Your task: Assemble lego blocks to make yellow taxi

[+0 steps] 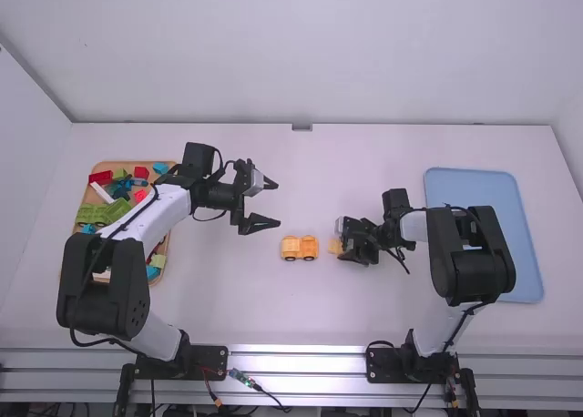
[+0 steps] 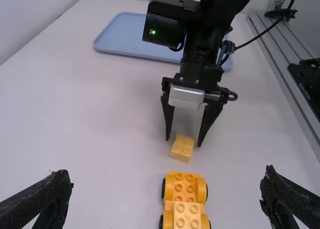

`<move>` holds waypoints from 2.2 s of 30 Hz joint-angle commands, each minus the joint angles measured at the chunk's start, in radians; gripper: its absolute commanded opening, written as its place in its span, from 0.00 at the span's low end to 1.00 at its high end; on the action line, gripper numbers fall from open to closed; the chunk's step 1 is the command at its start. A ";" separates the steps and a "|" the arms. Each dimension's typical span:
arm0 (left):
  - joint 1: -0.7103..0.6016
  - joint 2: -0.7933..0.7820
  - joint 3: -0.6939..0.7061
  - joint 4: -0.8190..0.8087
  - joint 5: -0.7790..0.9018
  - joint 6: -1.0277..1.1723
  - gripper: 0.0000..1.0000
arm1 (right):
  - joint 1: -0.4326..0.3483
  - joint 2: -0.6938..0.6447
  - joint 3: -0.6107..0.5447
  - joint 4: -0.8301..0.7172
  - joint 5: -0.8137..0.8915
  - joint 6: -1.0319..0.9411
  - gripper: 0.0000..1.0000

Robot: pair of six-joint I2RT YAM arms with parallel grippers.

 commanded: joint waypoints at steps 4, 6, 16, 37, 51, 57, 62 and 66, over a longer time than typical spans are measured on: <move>-0.004 0.003 -0.010 -0.011 -0.056 0.021 0.99 | -0.002 0.004 0.054 -0.059 -0.013 0.023 0.87; -0.004 0.003 -0.010 -0.011 -0.078 0.023 0.99 | -0.002 -0.003 0.068 -0.089 -0.013 0.023 1.00; -0.005 0.004 -0.016 -0.085 -0.170 0.063 0.99 | 0.012 -0.100 0.162 -0.266 -0.034 0.055 0.99; -0.090 0.004 -0.488 0.800 -0.041 -0.162 0.99 | -0.016 -0.111 0.005 -0.030 -0.226 0.041 0.99; -0.144 0.056 -0.471 0.828 -0.107 -0.163 0.99 | -0.010 -0.076 -0.249 0.523 -0.171 0.283 1.00; -0.152 0.217 -0.446 0.986 -0.077 -0.247 0.99 | -0.045 0.007 -0.196 0.515 -0.203 0.291 1.00; -0.156 0.278 -0.423 1.001 -0.076 -0.248 0.99 | -0.051 0.090 -0.160 0.512 -0.246 0.273 0.98; -0.163 0.301 -0.419 0.994 -0.119 -0.248 0.99 | -0.037 0.111 -0.151 0.511 -0.219 0.261 0.90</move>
